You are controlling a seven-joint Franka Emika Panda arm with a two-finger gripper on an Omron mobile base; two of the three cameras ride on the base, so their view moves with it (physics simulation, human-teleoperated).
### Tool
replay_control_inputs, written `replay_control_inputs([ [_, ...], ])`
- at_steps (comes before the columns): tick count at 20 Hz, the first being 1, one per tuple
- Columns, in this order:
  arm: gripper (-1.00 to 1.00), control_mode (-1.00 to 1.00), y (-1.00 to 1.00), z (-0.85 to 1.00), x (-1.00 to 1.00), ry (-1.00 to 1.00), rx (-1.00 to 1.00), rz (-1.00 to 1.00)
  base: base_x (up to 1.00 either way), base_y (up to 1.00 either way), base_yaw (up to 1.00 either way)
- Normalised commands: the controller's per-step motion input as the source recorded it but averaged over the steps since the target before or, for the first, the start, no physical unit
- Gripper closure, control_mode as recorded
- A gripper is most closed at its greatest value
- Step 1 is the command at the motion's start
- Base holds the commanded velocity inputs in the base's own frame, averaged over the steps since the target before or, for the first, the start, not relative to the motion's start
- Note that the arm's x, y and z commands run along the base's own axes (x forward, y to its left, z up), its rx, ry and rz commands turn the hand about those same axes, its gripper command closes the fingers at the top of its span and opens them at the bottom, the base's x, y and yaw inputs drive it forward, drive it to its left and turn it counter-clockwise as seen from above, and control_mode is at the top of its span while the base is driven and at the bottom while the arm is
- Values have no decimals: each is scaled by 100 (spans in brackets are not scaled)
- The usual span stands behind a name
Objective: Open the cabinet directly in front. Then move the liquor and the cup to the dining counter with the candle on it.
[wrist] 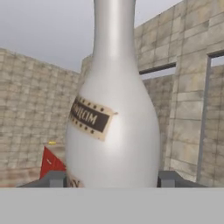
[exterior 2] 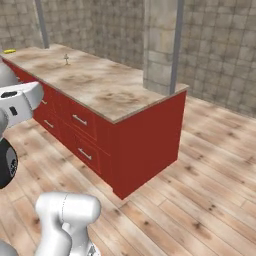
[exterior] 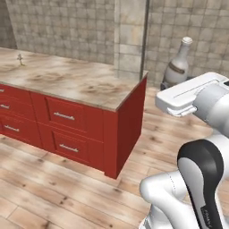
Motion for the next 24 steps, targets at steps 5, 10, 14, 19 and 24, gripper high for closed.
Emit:
replay_control_inputs([
  [5,100,100,0,0,0,0,0,0,95,64,-29],
  [10,100,100,0,0,0,0,0,0,82,100,-45],
  [14,100,100,0,0,0,0,0,0,7,100,-37],
  [19,100,100,0,0,0,0,0,0,0,100,-31],
  [24,100,100,0,0,0,0,0,0,0,100,-25],
])
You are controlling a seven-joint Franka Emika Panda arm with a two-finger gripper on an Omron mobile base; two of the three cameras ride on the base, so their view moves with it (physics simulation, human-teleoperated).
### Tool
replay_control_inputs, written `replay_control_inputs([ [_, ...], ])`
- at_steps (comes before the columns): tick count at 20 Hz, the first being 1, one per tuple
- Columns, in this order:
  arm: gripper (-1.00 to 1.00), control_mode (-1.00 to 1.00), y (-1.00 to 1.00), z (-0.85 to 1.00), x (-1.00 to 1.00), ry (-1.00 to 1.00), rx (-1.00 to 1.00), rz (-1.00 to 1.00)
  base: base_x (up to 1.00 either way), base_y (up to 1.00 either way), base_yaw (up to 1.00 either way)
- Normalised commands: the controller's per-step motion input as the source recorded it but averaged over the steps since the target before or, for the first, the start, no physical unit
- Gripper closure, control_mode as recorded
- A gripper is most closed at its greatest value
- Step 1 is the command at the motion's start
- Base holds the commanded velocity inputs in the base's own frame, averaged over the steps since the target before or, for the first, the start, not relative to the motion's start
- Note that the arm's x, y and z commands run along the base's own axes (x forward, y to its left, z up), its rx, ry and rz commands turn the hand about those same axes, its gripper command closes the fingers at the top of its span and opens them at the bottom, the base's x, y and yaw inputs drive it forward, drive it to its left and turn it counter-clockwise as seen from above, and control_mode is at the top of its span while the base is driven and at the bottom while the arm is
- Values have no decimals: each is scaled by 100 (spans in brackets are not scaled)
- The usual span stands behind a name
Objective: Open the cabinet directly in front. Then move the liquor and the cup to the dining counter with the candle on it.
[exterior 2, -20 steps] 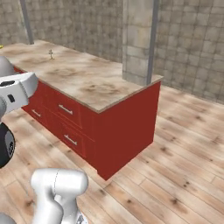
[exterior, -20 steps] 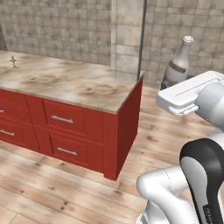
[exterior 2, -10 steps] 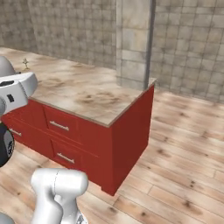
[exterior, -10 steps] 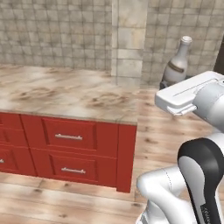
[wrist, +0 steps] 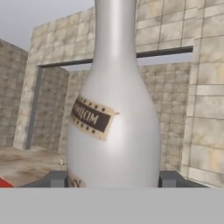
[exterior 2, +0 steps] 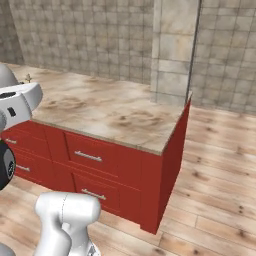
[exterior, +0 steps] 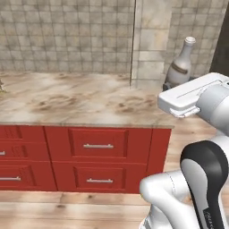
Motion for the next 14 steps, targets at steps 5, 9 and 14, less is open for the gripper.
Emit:
replay_control_inputs([
  [5,100,100,0,0,0,0,0,0,0,100,-23],
  [9,100,100,0,0,0,0,0,0,0,100,-24],
  [14,100,100,0,0,0,0,0,0,0,100,-25],
])
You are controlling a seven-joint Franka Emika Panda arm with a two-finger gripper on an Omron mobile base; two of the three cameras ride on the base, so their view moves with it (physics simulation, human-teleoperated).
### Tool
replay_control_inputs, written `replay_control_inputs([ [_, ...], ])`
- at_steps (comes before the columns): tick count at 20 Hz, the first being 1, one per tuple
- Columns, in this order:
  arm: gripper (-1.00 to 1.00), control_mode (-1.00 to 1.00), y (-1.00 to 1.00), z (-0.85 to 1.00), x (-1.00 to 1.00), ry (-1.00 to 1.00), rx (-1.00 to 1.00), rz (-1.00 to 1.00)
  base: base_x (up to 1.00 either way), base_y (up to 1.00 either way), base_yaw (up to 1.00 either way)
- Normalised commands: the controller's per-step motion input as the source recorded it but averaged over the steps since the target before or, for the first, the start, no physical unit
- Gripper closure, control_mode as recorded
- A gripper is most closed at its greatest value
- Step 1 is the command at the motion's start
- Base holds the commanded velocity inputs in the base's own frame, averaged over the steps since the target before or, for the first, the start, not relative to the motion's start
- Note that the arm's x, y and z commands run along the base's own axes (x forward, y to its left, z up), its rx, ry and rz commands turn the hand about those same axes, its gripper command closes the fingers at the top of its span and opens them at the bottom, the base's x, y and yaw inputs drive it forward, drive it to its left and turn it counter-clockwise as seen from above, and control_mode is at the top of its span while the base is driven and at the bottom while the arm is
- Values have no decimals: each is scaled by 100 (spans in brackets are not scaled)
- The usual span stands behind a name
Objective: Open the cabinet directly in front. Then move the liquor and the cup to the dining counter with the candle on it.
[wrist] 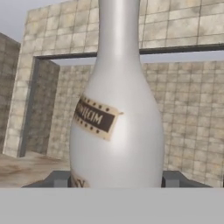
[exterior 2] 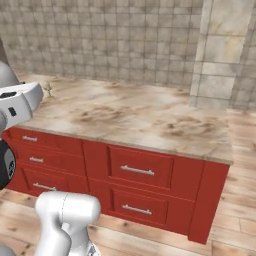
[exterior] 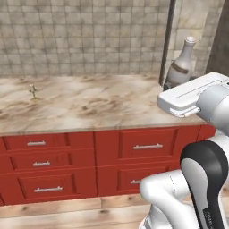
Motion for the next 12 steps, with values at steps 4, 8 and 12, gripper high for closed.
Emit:
replay_control_inputs([
  [4,100,100,0,0,0,0,0,0,0,100,-27],
  [8,100,100,0,0,0,0,0,0,0,100,-31],
  [12,100,100,0,0,0,0,0,0,23,48,-27],
])
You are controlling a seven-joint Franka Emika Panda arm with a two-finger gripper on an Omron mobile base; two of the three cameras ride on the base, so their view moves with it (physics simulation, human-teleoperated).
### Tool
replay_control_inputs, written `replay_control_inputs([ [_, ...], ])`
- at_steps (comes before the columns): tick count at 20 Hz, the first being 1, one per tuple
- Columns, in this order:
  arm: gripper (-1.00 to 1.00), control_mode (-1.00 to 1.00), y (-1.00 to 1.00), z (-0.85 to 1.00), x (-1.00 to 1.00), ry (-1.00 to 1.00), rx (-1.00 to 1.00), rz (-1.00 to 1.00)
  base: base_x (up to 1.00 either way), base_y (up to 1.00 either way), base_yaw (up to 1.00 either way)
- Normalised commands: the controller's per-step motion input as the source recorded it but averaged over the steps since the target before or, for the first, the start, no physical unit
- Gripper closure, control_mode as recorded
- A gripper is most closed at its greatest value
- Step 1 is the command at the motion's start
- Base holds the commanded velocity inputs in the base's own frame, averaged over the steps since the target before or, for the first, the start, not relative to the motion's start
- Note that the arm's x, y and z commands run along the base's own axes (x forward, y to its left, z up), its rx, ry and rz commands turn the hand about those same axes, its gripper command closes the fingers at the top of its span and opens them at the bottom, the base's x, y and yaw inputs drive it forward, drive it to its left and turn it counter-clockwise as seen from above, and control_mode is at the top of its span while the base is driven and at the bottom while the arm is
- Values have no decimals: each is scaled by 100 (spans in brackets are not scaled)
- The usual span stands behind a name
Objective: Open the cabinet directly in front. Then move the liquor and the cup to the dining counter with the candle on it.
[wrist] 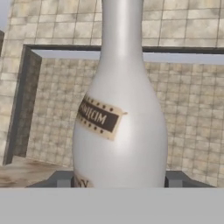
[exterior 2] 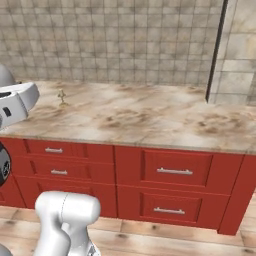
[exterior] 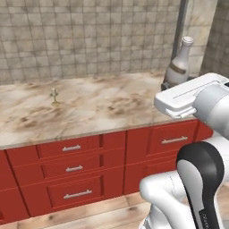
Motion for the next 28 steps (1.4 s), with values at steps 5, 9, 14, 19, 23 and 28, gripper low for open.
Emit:
replay_control_inputs([
  [5,100,100,0,0,0,0,0,0,58,-6,-1],
  [9,100,100,0,0,0,0,0,0,43,-27,0],
  [14,100,100,0,0,0,0,0,0,5,1,3],
  [19,100,-100,3,-23,68,23,0,7,0,0,0],
  [23,100,-100,15,-26,92,24,0,8,0,0,0],
  [28,100,-100,25,-4,12,1,0,6,0,0,0],
])
